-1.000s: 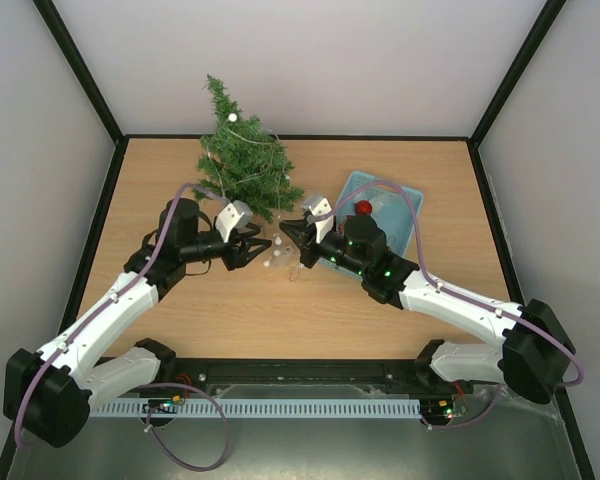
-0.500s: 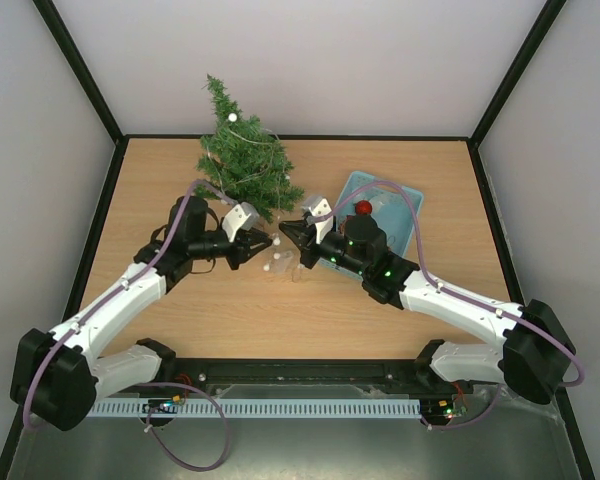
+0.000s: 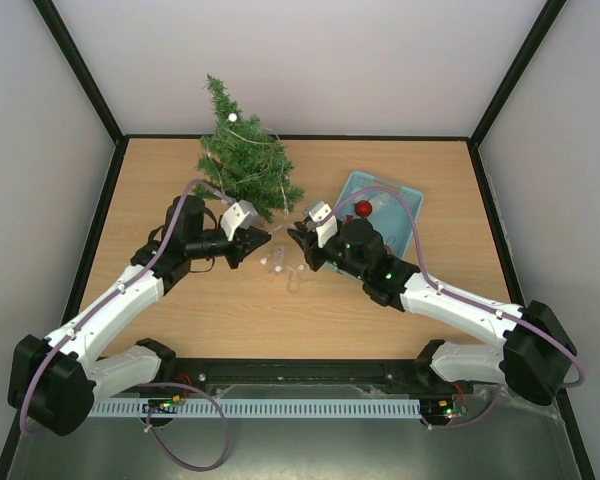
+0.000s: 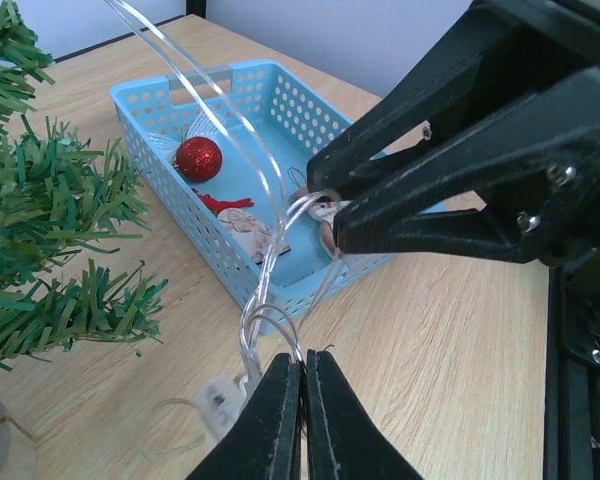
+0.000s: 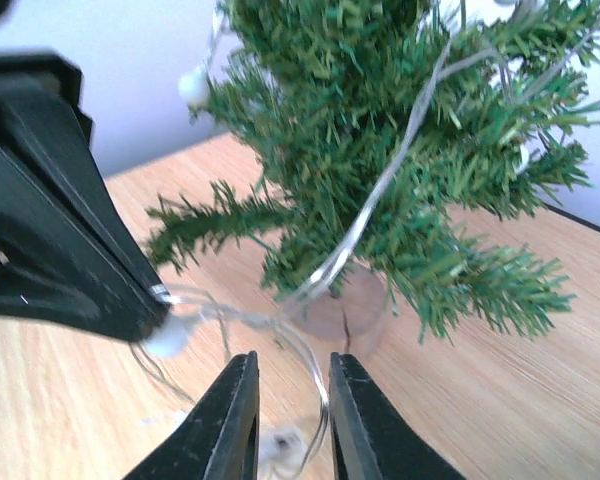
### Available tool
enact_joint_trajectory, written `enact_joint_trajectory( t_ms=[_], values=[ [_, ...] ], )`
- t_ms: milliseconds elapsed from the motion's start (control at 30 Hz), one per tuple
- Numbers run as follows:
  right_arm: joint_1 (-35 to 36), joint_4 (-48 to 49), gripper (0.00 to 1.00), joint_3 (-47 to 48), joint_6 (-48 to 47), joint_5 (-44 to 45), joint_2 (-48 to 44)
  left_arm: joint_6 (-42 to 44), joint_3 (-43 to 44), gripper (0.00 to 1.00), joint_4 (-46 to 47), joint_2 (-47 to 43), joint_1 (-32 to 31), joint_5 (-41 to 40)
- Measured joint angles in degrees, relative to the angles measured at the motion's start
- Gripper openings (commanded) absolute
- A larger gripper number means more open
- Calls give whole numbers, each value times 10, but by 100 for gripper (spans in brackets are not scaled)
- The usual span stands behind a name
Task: Decorate the small christmas tree
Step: Wrap the decoration item around the Christmas tree.
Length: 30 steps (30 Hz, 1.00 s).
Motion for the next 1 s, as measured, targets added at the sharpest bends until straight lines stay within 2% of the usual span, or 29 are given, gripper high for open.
enact_joint_trajectory(
  t_ms=[67, 167, 233, 433, 767, 1000],
  values=[
    [0, -15, 28, -3, -7, 12, 0, 0, 0, 2, 1, 0, 0, -2],
    [0, -28, 43, -3, -8, 30, 0, -2, 0, 2, 1, 0, 0, -3],
    [0, -33, 46, -3, -4, 44, 0, -2, 0, 2, 1, 0, 0, -3],
    [0, -48, 43, -6, 44, 59, -3, -10, 6, 2, 2, 0, 0, 0],
    [33, 40, 39, -95, 85, 44, -78, -38, 7, 2, 16, -4, 0, 15],
    [64, 100, 37, -104, 81, 51, -34, -56, 7, 2, 25, -4, 0, 22]
  ],
)
